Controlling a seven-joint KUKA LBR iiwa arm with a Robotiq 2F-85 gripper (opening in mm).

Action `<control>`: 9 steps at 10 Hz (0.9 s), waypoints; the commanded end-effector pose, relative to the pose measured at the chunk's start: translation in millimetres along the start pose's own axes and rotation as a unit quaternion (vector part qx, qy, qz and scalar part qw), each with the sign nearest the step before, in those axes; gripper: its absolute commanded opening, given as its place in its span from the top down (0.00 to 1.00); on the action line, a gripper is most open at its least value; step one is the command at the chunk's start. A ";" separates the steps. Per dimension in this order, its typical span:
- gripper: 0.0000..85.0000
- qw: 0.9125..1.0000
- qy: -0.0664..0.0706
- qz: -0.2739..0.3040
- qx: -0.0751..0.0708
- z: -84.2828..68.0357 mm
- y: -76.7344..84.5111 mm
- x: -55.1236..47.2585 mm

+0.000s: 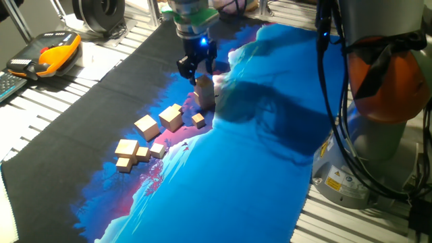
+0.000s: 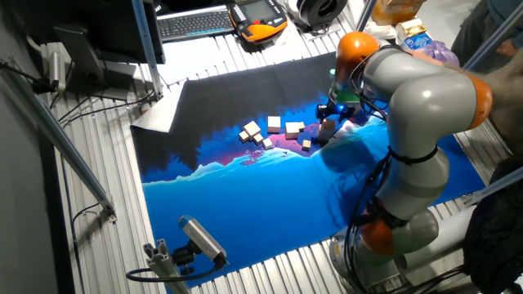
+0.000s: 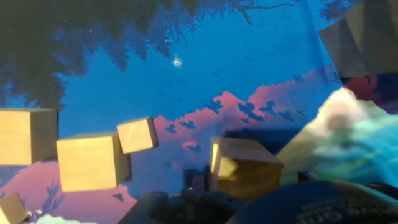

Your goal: Stack the blocks in a vertical line of five

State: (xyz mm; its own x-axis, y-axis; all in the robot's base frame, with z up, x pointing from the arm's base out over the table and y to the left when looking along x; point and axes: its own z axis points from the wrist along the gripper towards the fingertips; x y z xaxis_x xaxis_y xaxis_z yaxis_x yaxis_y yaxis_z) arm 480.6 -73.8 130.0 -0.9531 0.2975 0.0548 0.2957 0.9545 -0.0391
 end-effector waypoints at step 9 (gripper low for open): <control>1.00 0.997 0.020 0.051 -0.046 -12.4 62.7 54.6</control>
State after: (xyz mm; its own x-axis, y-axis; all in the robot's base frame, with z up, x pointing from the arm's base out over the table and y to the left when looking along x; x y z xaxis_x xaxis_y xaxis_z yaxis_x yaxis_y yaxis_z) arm 447.3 2.9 143.1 -0.9151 0.3913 0.0973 0.3970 0.9165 0.0485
